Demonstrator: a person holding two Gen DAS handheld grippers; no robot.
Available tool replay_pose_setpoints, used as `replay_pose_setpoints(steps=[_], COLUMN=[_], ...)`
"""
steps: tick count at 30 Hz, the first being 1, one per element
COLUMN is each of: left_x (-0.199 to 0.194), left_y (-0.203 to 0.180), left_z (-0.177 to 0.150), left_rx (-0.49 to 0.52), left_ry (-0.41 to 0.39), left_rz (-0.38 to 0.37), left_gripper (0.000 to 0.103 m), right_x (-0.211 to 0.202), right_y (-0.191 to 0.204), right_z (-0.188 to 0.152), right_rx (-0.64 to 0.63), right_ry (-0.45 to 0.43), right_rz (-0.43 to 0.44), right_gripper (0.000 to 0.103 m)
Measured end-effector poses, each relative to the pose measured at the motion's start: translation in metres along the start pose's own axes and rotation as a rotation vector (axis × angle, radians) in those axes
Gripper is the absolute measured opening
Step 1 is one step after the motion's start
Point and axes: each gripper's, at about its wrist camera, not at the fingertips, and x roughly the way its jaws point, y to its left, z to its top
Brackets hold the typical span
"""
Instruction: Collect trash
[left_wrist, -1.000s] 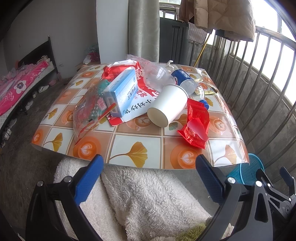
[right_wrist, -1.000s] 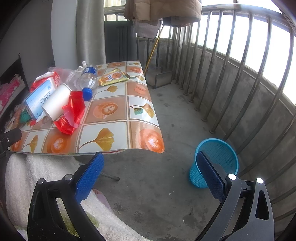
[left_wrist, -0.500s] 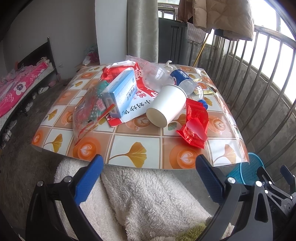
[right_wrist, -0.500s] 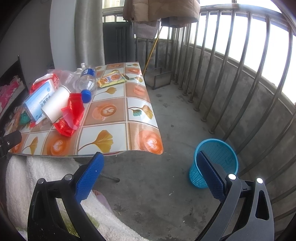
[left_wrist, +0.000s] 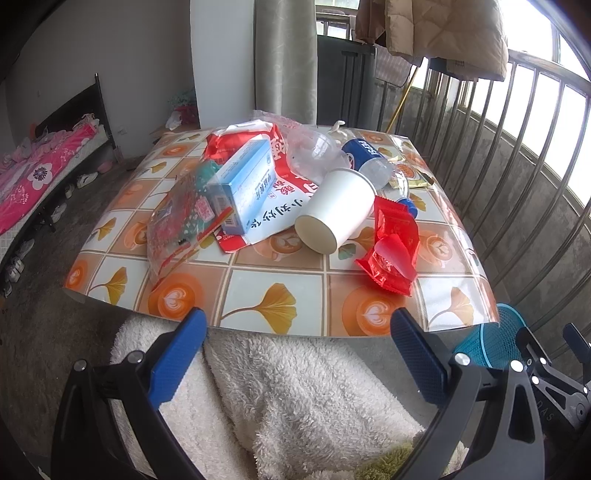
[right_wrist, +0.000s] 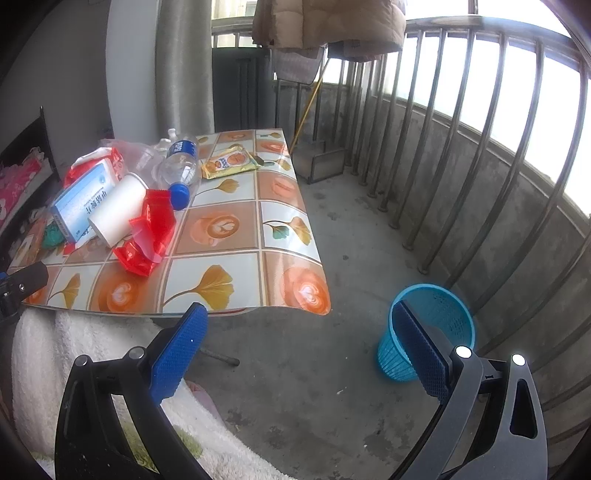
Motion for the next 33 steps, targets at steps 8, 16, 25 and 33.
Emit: replay_pose_setpoints(steps=[8, 16, 25, 33], left_x=[0.002, 0.002, 0.002, 0.001], left_y=[0.007, 0.01, 0.011, 0.012], left_z=[0.001, 0.002, 0.002, 0.001], left_rx=[-0.011, -0.02, -0.021, -0.022], left_ry=[-0.001, -0.002, -0.003, -0.002], left_rz=[0.008, 0.011, 0.011, 0.012], left_gripper=[0.098, 0.098, 0.098, 0.098], right_x=[0.0, -0.001, -0.001, 0.001], right_y=[0.0, 0.0, 0.001, 0.005], right_z=[0.0, 0.0, 0.0, -0.001], right_rx=[0.0, -0.001, -0.002, -0.009], right_ry=[-0.002, -0.002, -0.003, -0.003], right_rz=[-0.001, -0.001, -0.002, 0.006], right_gripper=[0.095, 0.095, 0.095, 0.095])
